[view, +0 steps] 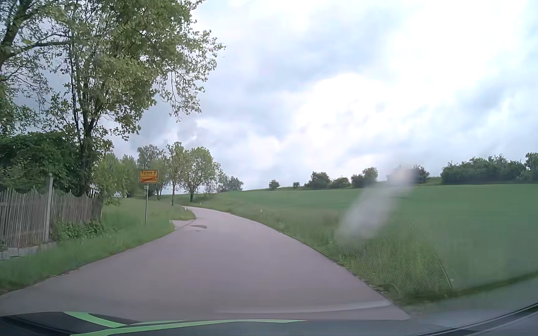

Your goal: Follow the waypoints while adhering to traffic rules and regulations

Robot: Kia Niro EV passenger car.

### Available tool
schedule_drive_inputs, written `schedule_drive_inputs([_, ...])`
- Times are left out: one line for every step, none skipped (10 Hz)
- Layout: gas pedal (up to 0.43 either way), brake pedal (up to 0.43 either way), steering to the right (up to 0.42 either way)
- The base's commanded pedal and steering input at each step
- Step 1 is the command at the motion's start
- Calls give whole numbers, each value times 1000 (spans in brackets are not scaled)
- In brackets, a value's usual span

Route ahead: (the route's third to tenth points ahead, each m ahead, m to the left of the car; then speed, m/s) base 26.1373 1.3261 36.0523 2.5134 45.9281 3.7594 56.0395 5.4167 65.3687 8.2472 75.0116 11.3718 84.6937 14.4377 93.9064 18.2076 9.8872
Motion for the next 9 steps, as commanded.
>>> schedule_drive_inputs([610, 0, -31])
schedule_drive_inputs([610, 0, -28])
schedule_drive_inputs([610, 0, -27])
schedule_drive_inputs([610, 0, -25])
schedule_drive_inputs([610, 0, -26])
schedule_drive_inputs([610, 0, -25])
schedule_drive_inputs([610, 0, -25])
schedule_drive_inputs([610, 0, -27])
schedule_drive_inputs([610, 0, -29])
